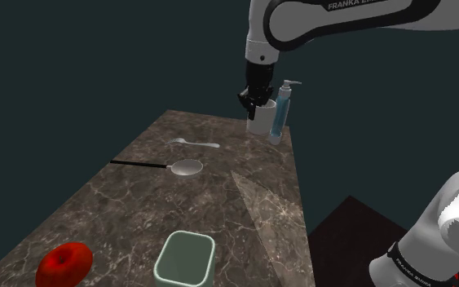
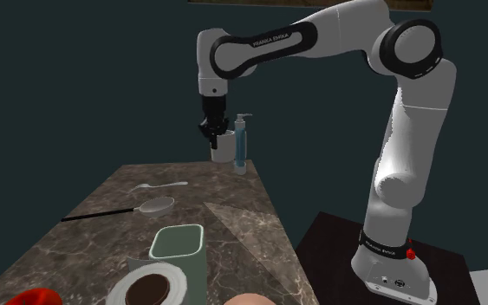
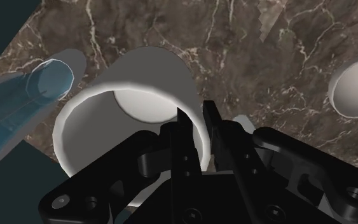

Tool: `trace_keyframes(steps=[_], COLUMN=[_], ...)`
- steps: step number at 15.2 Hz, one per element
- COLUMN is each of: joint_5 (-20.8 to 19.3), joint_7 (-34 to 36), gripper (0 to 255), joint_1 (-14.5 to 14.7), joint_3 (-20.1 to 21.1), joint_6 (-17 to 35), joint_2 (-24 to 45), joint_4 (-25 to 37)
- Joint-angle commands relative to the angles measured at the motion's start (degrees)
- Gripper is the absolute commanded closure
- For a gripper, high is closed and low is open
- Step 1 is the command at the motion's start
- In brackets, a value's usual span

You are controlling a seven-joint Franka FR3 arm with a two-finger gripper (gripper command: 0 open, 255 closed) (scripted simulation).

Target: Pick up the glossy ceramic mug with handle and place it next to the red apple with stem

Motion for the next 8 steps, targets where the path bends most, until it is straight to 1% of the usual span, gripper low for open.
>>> trace_keyframes(steps=[1,8], joint_5=[0.0,-0.05], joint_7=[0.06,-0.13], gripper=[255,255], joint_1=[0.05,0.05], joint_3=[0.06,0.08], joint_6=[-1.6,-7.06], joint_2=[0.04,0.41], joint_4=[1.62,7.44])
